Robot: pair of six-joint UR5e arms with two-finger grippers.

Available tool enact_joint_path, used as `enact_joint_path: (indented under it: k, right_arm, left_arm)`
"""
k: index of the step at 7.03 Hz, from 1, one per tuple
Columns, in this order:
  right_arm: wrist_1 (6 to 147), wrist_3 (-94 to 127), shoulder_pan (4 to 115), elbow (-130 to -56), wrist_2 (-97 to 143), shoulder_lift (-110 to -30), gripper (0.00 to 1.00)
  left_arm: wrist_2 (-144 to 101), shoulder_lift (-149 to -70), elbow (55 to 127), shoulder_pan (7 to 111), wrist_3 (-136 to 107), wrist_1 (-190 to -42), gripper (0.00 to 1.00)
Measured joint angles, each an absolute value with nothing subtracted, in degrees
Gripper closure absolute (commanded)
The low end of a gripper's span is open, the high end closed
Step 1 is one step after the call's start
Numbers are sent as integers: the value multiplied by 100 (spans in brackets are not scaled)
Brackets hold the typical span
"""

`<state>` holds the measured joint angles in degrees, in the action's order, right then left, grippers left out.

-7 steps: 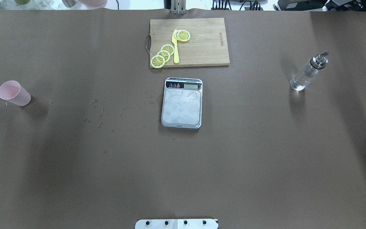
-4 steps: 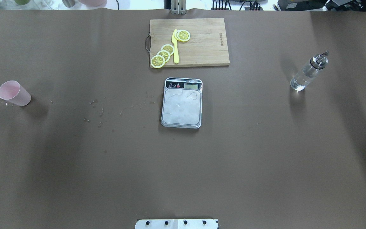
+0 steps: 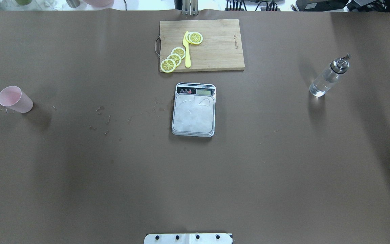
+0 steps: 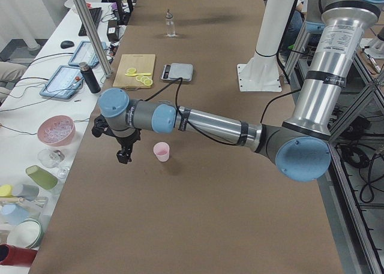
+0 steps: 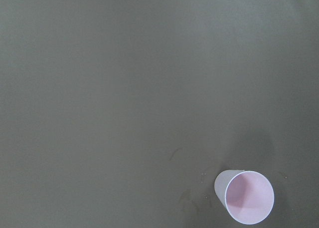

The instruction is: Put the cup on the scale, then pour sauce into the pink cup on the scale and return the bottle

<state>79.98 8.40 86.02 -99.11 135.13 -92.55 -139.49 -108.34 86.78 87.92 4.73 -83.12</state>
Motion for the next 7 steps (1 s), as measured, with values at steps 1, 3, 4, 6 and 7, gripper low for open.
enact_joint_path:
  k: [1,3,4,6,7]
  right_arm:
    - [7977,948,8603,-9898,13649,-9264,0]
    - [7959,1018,8604,-9911,13721,-9259,0]
    - [7956,1025,8604,-9911,13724,-9249,0]
    - [7954,1024,8604,-9898,13722,-9232,0]
    - [7954,1026,8605,-9894,13726,-9230,0]
  left_arm:
    - [-13817,-10981,8535,8666,458,-8217,3]
    - [-13732,-11061,8299,8328,445,-8213,3]
    - [-13724,-11049,8262,8183,413,-8248,3]
    - [-13720,-10973,8239,7859,-18,-8666,3]
    - [-13720,-10942,8169,7682,-257,-8955,3]
